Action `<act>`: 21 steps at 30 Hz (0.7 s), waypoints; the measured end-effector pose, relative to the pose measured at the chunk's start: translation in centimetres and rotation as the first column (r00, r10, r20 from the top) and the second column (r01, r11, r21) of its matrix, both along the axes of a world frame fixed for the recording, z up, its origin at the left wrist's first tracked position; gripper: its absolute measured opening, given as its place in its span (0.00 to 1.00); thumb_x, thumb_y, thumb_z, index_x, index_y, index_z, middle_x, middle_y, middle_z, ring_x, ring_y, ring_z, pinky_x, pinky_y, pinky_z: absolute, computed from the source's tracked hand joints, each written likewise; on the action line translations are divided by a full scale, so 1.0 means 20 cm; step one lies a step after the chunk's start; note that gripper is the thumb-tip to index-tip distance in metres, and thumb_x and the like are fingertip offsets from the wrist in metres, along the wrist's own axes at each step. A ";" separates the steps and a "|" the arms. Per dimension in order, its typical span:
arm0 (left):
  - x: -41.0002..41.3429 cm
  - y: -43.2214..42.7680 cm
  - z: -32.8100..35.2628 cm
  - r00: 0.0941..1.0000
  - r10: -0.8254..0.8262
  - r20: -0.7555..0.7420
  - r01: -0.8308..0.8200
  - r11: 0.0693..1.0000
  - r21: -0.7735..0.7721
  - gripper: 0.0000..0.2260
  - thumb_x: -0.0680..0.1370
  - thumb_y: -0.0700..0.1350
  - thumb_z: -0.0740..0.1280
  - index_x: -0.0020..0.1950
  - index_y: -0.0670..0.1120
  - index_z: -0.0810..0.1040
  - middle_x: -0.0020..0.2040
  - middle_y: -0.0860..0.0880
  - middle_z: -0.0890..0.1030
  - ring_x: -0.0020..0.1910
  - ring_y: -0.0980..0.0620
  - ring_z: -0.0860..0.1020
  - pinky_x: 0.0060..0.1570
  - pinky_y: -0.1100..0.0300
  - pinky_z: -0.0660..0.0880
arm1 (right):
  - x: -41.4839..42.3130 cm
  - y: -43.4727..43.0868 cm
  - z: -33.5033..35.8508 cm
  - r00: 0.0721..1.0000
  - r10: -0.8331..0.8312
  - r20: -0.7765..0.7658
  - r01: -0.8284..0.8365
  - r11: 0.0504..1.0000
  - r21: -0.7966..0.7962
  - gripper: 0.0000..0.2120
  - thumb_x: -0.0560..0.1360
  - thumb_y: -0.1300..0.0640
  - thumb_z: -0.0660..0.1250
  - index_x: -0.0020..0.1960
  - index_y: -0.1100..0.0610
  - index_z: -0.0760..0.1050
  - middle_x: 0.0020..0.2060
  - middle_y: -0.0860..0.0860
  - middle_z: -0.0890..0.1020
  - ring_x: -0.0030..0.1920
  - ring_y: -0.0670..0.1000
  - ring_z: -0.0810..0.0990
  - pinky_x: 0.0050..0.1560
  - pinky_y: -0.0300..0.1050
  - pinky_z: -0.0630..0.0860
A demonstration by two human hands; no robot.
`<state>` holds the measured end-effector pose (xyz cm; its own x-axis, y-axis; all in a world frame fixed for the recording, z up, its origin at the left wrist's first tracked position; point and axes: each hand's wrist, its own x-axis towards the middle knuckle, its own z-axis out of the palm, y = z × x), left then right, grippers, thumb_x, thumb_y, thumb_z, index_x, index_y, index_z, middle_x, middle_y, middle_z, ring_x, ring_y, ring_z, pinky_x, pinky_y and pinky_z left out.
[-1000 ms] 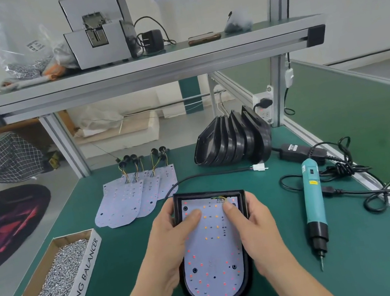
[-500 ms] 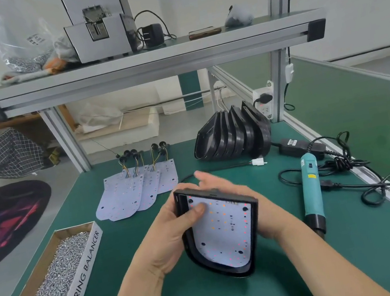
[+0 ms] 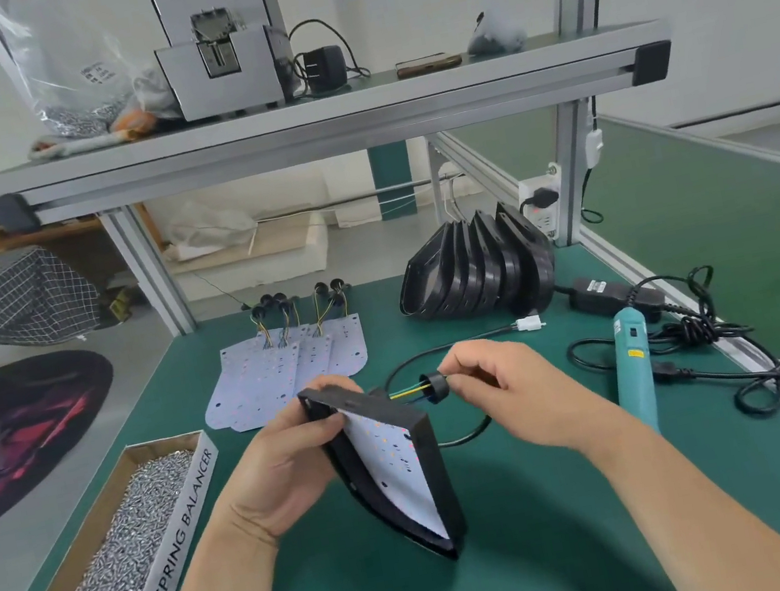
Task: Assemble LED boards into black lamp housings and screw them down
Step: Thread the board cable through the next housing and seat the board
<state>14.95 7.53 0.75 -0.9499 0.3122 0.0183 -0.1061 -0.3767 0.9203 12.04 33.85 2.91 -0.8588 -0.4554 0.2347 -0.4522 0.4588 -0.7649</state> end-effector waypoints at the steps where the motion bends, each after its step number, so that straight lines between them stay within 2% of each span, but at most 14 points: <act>1: -0.01 0.00 0.02 0.999 0.035 -0.011 -0.036 0.999 -0.027 0.11 0.73 0.35 0.69 0.54 0.43 0.82 0.52 0.41 0.79 0.55 0.42 0.76 0.55 0.50 0.71 | 0.01 0.00 0.02 1.000 0.002 -0.026 -0.002 1.000 0.008 0.09 0.82 0.60 0.64 0.45 0.50 0.79 0.28 0.40 0.71 0.30 0.43 0.66 0.32 0.36 0.64; 3: -0.01 0.00 0.08 0.992 0.123 -0.035 -0.126 0.986 -0.109 0.17 0.74 0.29 0.61 0.56 0.42 0.84 0.54 0.39 0.81 0.57 0.41 0.76 0.58 0.50 0.72 | 0.02 0.00 0.05 0.999 0.008 -0.053 -0.008 1.000 0.001 0.12 0.81 0.59 0.65 0.42 0.46 0.78 0.28 0.42 0.70 0.31 0.44 0.65 0.33 0.37 0.64; 5: 0.00 0.03 0.16 0.965 0.238 -0.113 -0.259 0.937 -0.236 0.22 0.75 0.25 0.55 0.56 0.42 0.83 0.55 0.42 0.84 0.59 0.41 0.78 0.61 0.52 0.73 | 0.04 -0.01 0.07 0.996 -0.031 -0.080 0.032 0.999 0.010 0.10 0.80 0.56 0.67 0.42 0.47 0.79 0.28 0.43 0.71 0.31 0.44 0.65 0.35 0.42 0.65; 7: 0.02 0.06 0.27 0.913 0.279 -0.296 -0.387 0.824 -0.415 0.19 0.79 0.30 0.58 0.58 0.48 0.83 0.57 0.50 0.85 0.64 0.50 0.79 0.68 0.53 0.70 | 0.05 -0.02 0.08 0.990 -0.080 -0.120 0.087 0.995 0.055 0.07 0.79 0.53 0.68 0.42 0.48 0.79 0.27 0.44 0.72 0.31 0.45 0.66 0.37 0.44 0.67; 8: 0.04 0.09 0.33 0.889 0.198 -0.412 -0.409 0.748 -0.523 0.15 0.80 0.37 0.62 0.60 0.53 0.82 0.60 0.57 0.83 0.66 0.58 0.77 0.71 0.57 0.67 | 0.06 -0.03 0.09 0.986 -0.090 -0.141 0.103 0.991 0.088 0.07 0.79 0.51 0.68 0.42 0.47 0.79 0.27 0.42 0.73 0.31 0.46 0.67 0.37 0.45 0.67; 9: 0.06 0.12 0.39 0.870 0.034 -0.492 -0.394 0.647 -0.652 0.14 0.79 0.46 0.66 0.62 0.58 0.80 0.62 0.64 0.80 0.69 0.65 0.72 0.72 0.63 0.63 | 0.07 -0.04 0.10 0.982 -0.094 -0.165 0.115 0.986 0.122 0.07 0.79 0.50 0.68 0.42 0.46 0.79 0.27 0.42 0.74 0.31 0.46 0.68 0.37 0.45 0.67; 10: 0.08 0.16 0.44 0.850 -0.159 -0.503 -0.362 0.519 -0.775 0.18 0.76 0.53 0.68 0.65 0.63 0.77 0.64 0.72 0.75 0.71 0.71 0.65 0.72 0.69 0.57 | 0.08 -0.05 0.11 0.977 -0.098 -0.190 0.127 0.981 0.149 0.06 0.79 0.49 0.68 0.44 0.46 0.80 0.27 0.42 0.74 0.32 0.46 0.69 0.37 0.45 0.68; 11: 0.08 0.20 0.49 0.836 -0.324 -0.443 -0.307 0.393 -0.867 0.23 0.74 0.56 0.68 0.68 0.66 0.73 0.64 0.78 0.71 0.72 0.73 0.61 0.70 0.74 0.52 | 0.09 -0.06 0.12 0.972 -0.106 -0.211 0.142 0.976 0.163 0.04 0.78 0.49 0.68 0.45 0.46 0.81 0.27 0.42 0.74 0.33 0.45 0.70 0.38 0.46 0.69; 12: 0.08 0.24 0.51 0.827 -0.432 -0.361 -0.262 0.272 -0.926 0.26 0.74 0.56 0.69 0.71 0.66 0.69 0.63 0.78 0.71 0.71 0.72 0.63 0.70 0.74 0.50 | 0.10 -0.07 0.13 0.969 -0.113 -0.221 0.151 0.975 0.165 0.04 0.78 0.49 0.69 0.47 0.45 0.82 0.27 0.41 0.74 0.33 0.45 0.70 0.40 0.46 0.70; 14: 0.07 0.31 0.52 0.802 -0.528 -0.279 -0.283 0.077 -0.956 0.22 0.76 0.49 0.68 0.70 0.58 0.72 0.57 0.65 0.79 0.57 0.64 0.74 0.75 0.62 0.52 | 0.12 -0.09 0.14 0.966 -0.113 -0.231 0.154 0.974 0.168 0.04 0.77 0.48 0.69 0.49 0.46 0.83 0.28 0.40 0.75 0.33 0.44 0.70 0.39 0.44 0.70; 16: 0.04 0.36 0.51 0.777 -0.559 -0.290 -0.382 -0.051 -0.923 0.07 0.78 0.45 0.65 0.56 0.49 0.76 0.43 0.54 0.77 0.42 0.56 0.72 0.73 0.51 0.58 | 0.14 -0.10 0.14 0.950 -0.120 -0.288 0.178 0.966 0.186 0.06 0.76 0.47 0.70 0.45 0.48 0.81 0.29 0.44 0.76 0.34 0.47 0.70 0.36 0.45 0.68; 17: 0.03 0.36 0.50 0.771 -0.570 -0.284 -0.407 -0.098 -0.908 0.03 0.79 0.46 0.64 0.50 0.47 0.75 0.39 0.53 0.74 0.40 0.53 0.70 0.70 0.50 0.60 | 0.14 -0.09 0.14 0.939 -0.131 -0.319 0.199 0.962 0.189 0.09 0.76 0.46 0.70 0.42 0.50 0.78 0.29 0.46 0.75 0.34 0.49 0.70 0.35 0.46 0.67; 18: 0.02 0.36 0.49 0.766 -0.579 -0.280 -0.424 -0.127 -0.897 0.06 0.81 0.48 0.63 0.46 0.48 0.73 0.38 0.53 0.72 0.40 0.52 0.69 0.68 0.50 0.62 | 0.14 -0.09 0.15 0.932 -0.137 -0.336 0.209 0.960 0.189 0.12 0.76 0.46 0.69 0.40 0.51 0.75 0.29 0.46 0.74 0.34 0.49 0.70 0.34 0.45 0.66; 21: 0.02 0.32 0.48 0.738 -0.596 -0.316 -0.463 -0.108 -0.880 0.09 0.82 0.52 0.63 0.46 0.49 0.75 0.47 0.50 0.75 0.50 0.50 0.71 0.64 0.52 0.63 | 0.14 -0.07 0.16 0.951 -0.068 -0.303 0.140 0.966 0.220 0.12 0.80 0.48 0.65 0.40 0.48 0.68 0.32 0.43 0.73 0.36 0.46 0.70 0.35 0.46 0.62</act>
